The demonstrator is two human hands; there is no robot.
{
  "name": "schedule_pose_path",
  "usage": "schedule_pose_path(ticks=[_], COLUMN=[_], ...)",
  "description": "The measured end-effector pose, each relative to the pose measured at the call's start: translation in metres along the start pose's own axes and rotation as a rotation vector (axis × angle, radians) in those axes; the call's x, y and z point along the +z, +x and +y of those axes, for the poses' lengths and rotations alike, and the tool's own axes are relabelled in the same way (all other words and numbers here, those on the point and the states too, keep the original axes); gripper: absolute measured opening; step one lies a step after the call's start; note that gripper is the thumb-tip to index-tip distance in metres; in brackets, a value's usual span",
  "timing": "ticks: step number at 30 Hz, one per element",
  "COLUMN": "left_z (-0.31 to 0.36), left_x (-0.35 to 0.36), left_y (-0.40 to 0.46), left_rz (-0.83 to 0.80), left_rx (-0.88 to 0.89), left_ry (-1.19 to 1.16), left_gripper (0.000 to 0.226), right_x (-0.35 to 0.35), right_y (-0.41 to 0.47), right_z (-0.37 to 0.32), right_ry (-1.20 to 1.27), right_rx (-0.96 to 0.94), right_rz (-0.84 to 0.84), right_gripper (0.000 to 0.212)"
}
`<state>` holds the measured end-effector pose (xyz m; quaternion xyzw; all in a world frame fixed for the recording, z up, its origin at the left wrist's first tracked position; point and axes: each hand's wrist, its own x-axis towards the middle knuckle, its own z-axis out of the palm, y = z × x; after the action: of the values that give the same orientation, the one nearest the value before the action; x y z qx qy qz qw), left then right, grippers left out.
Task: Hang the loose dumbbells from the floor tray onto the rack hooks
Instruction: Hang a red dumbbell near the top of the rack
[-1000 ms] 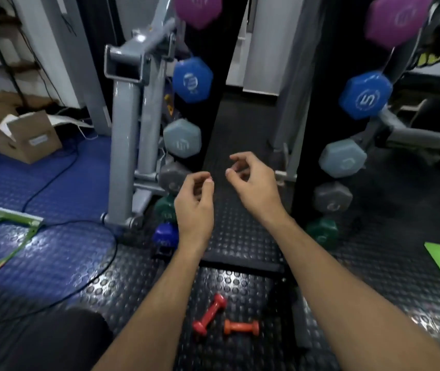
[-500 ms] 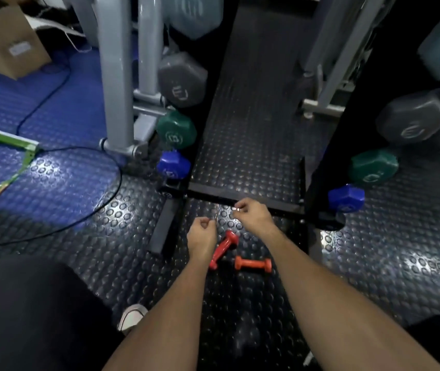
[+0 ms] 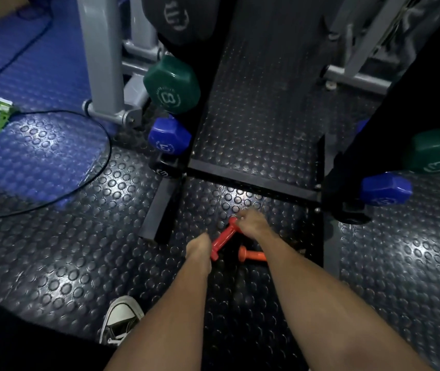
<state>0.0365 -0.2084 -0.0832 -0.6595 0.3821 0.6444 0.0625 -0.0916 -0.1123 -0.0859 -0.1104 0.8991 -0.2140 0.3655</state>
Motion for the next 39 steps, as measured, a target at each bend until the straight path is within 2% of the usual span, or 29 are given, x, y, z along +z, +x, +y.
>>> schedule_pose_path(ticks=[3,9,13,17,22,25,28,32,34,36,39], left_z=[-0.003,-0.005,0.004,0.029,0.066,0.083,0.108,0.144,0.165,0.186,0.222], left_x=[0.001,0.006,0.004,-0.001,-0.012,-0.018,-0.029,-0.043,-0.050,-0.058,-0.076], left_y=[0.004,-0.004,-0.026,-0.068,-0.126,-0.150,-0.193,-0.240,-0.267,-0.297,-0.349], left_rz=[-0.030,0.010,0.067,0.038,0.016,-0.018,-0.078,-0.134,-0.122,-0.122,-0.139], left_rx=[-0.062,-0.015,0.021,0.084,0.118,0.240,0.339,0.505,0.597,0.708,0.873], left_ry=[-0.025,-0.100,-0.235,-0.385,-0.566,-0.592,-0.708,-0.908,-0.967,-1.016,-1.054], left_gripper=[0.029,0.018,0.020,0.009,0.013,0.032,0.014,0.027,0.027,0.023,0.032], right_x=[0.003,-0.001,-0.032,-0.082,-0.144,-0.174,-0.203,-0.243,-0.260,-0.277,-0.306], right_y=[0.007,0.007,-0.007,-0.049,-0.117,-0.154,-0.189,-0.231,-0.250,-0.268,-0.297], right_z=[0.005,-0.002,-0.028,-0.073,-0.124,-0.149,-0.172,-0.199,-0.215,-0.231,-0.259], right_ry=[0.009,0.081,0.085,0.044,-0.042,-0.074,-0.078,0.022,0.051,0.103,0.195], right_rx=[0.024,0.027,-0.066,-0.236,-0.389,-0.479,-0.597,-0.771,-0.854,-0.924,-1.018], right_rz=[-0.041,-0.066,-0.070,-0.074,-0.027,0.048,0.138,0.129,0.138,0.159,0.153], right_gripper=[0.031,0.012,0.028,0.055,0.051,0.049,0.054,0.052,0.046,0.050,0.052])
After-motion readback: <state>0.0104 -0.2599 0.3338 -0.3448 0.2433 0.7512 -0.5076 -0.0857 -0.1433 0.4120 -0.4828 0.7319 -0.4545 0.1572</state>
